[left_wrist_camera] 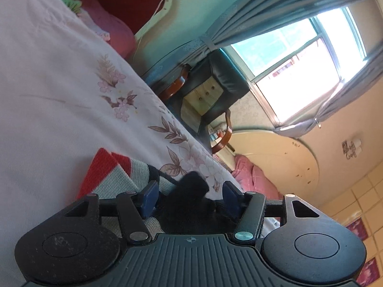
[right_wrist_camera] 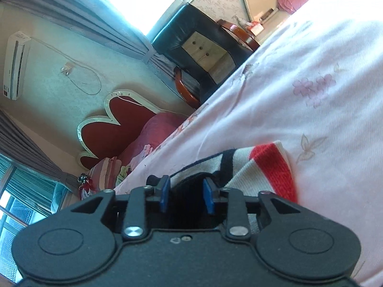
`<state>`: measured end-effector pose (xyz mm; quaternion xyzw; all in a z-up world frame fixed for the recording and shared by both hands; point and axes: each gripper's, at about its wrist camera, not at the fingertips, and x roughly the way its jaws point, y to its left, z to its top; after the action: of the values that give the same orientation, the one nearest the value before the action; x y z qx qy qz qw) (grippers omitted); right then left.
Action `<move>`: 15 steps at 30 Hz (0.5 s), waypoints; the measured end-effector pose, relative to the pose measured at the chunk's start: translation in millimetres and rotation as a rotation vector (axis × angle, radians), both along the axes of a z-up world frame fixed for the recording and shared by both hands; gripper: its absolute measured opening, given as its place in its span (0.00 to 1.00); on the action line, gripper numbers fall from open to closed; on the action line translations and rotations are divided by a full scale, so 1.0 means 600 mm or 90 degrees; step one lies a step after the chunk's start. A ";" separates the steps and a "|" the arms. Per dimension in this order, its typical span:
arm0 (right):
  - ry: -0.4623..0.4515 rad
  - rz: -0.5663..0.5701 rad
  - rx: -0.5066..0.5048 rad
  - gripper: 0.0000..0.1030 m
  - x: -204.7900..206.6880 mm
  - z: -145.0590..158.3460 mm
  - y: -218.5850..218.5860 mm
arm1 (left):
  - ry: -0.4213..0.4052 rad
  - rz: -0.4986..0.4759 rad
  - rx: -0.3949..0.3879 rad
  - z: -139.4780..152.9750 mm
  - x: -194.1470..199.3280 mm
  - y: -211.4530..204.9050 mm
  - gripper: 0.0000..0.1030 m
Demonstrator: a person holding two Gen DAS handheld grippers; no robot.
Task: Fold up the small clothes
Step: 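Lay the hem onto the collar and open both grippers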
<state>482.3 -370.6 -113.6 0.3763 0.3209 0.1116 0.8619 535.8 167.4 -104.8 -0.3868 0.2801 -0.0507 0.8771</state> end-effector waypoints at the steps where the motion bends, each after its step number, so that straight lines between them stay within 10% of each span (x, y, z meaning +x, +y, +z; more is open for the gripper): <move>1: -0.019 -0.004 -0.014 0.51 -0.006 0.010 -0.001 | 0.006 -0.022 0.031 0.005 0.009 -0.001 0.56; 8: -0.019 0.054 -0.164 0.40 -0.008 0.043 0.018 | 0.060 -0.147 0.246 0.022 0.036 -0.053 0.56; 15: 0.024 0.099 -0.351 0.18 0.005 0.045 0.101 | 0.065 -0.097 0.308 0.020 0.017 -0.054 0.07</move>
<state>485.2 -310.1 -86.4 0.1039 0.3829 0.0787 0.9146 546.1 134.8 -92.9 -0.1458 0.3561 -0.0288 0.9225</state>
